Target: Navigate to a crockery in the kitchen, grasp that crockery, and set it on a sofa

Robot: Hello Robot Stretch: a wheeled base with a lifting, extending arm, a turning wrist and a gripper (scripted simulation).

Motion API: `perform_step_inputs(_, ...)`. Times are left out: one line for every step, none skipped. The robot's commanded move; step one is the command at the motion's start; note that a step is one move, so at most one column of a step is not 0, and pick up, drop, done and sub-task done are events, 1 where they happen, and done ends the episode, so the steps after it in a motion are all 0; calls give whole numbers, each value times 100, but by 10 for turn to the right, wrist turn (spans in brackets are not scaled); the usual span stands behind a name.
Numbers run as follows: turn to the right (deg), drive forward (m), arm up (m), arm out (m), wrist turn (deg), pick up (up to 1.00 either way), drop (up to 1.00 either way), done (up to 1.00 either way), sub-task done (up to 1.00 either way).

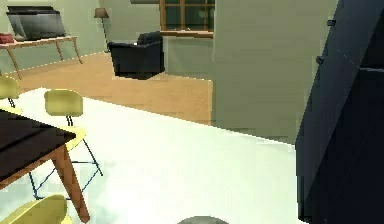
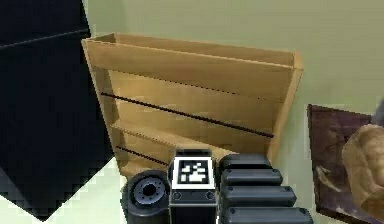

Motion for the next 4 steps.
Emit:
perform_step_inputs(0,5,0,0,0,0,0,0,0)
perform_step_inputs(390,0,0,0,0,0,0,0,0)
perform_step_inputs(0,55,0,0,0,0,0,0,0)
perform_step_inputs(-450,0,0,0,0,0,0,0,0)
